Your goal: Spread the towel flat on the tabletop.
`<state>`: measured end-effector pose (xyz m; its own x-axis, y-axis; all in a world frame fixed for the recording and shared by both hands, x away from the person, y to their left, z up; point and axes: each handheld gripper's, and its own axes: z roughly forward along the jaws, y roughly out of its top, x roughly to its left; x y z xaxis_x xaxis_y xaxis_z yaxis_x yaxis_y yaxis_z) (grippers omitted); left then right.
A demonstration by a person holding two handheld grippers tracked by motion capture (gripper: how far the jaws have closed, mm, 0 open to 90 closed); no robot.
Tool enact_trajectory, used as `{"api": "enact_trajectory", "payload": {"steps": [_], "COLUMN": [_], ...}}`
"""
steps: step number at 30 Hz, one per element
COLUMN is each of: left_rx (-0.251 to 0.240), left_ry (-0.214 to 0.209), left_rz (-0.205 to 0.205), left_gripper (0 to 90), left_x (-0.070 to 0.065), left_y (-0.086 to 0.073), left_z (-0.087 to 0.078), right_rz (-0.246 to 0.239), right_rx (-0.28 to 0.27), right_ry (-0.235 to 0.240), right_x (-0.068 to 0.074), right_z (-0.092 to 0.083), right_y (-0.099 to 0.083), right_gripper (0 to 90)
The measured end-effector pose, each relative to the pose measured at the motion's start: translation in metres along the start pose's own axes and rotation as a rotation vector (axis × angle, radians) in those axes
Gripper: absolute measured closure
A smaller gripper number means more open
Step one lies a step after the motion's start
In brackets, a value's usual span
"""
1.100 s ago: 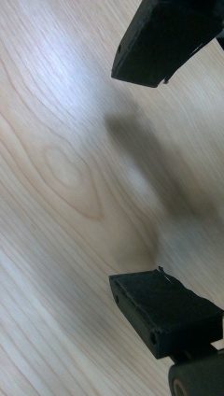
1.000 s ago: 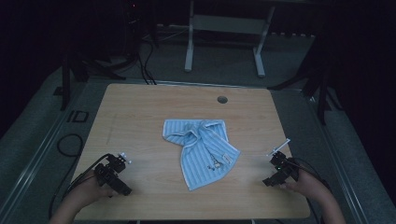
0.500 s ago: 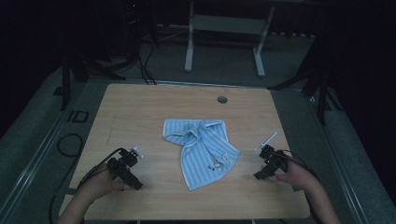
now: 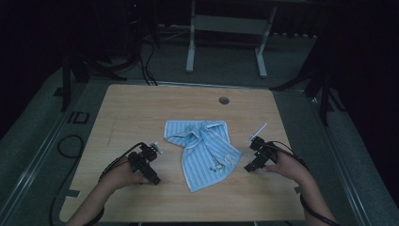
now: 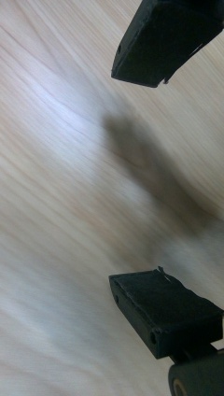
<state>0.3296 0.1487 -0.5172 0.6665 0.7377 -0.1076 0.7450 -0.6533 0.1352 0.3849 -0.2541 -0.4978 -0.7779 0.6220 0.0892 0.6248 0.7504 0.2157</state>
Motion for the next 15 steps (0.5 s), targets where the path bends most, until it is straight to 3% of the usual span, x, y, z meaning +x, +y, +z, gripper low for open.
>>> {"api": "enact_trajectory", "payload": {"steps": [6, 11, 15], "left_rx": [-0.023, -0.043, -0.042], "left_ry": [0.023, 0.017, 0.028], "left_rz": [0.036, 0.065, 0.083], "left_gripper": [4.6, 4.6, 5.9], "left_x": [-0.011, -0.02, -0.027], "left_y": [0.027, 0.048, 0.064], "left_z": [-0.006, -0.009, -0.007], "right_rz": [-0.02, -0.064, -0.096], "right_rx": [-0.033, -0.081, -0.075], "right_ry": [0.003, -0.013, -0.013], "right_x": [0.002, 0.007, 0.01], "right_z": [0.002, 0.002, 0.005], "right_y": [0.024, 0.046, 0.065], "right_gripper": [20.0, 24.7, 27.4]}}
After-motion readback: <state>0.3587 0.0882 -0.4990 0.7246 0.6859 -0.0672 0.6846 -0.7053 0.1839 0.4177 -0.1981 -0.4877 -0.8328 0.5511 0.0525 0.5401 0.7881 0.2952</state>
